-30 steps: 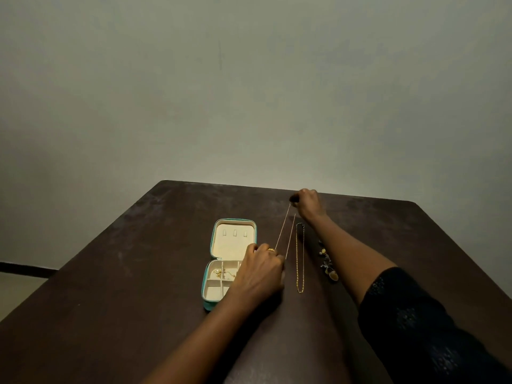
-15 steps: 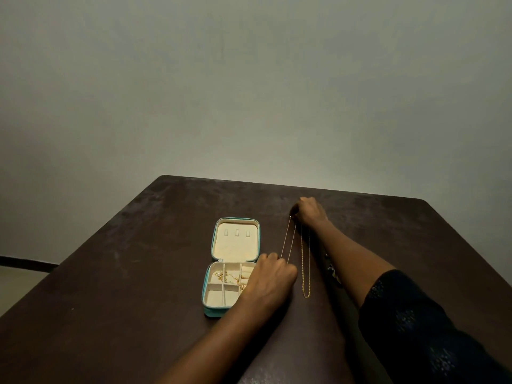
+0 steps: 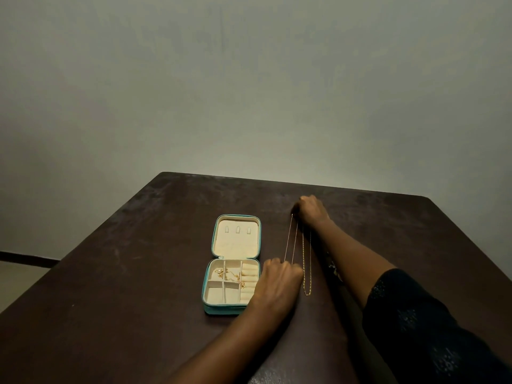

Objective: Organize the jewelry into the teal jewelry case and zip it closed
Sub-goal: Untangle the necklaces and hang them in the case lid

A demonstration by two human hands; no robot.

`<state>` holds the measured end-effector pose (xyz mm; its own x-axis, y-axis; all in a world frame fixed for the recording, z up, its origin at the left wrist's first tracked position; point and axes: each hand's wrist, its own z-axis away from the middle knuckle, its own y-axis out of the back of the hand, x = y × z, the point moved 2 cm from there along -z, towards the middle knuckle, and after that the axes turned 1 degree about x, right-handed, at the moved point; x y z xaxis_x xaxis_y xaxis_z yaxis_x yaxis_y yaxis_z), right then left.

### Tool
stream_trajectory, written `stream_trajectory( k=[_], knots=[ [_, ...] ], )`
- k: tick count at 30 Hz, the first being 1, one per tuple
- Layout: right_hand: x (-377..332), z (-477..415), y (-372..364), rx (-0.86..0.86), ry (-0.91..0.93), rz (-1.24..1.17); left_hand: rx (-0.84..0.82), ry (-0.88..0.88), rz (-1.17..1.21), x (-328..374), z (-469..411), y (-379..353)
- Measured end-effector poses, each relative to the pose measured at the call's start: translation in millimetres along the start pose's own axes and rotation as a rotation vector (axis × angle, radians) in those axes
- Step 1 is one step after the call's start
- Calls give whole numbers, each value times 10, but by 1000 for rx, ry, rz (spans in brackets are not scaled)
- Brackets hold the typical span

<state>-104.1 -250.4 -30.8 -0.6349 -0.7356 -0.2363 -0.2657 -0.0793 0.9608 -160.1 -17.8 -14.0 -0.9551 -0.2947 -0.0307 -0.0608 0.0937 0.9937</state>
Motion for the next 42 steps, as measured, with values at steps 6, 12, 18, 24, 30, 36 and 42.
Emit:
stream_trajectory(
  k=[6,12,18,24,30,36,42],
  knots=[
    [7,-14,-24,-1,-17,0,-1,-13,39,23,19,-59],
    [-16,-1,-28,7,-15,2,-4,-15,75,17,15,-69],
    [-4,5,-58,30,-4,-10,-8,-12,99,29,-13,-114],
    [-3,-7,-91,20,-5,-13,4,68,173,6,-12,-162],
    [-14,26,-79,19,-12,-10,-1,76,187,-5,-20,-163],
    [-17,56,21,-45,-28,-73,-18,64,160,8,-11,-164],
    [-15,208,200,-52,12,-87,-20,76,201,-8,7,-85]
  ],
)
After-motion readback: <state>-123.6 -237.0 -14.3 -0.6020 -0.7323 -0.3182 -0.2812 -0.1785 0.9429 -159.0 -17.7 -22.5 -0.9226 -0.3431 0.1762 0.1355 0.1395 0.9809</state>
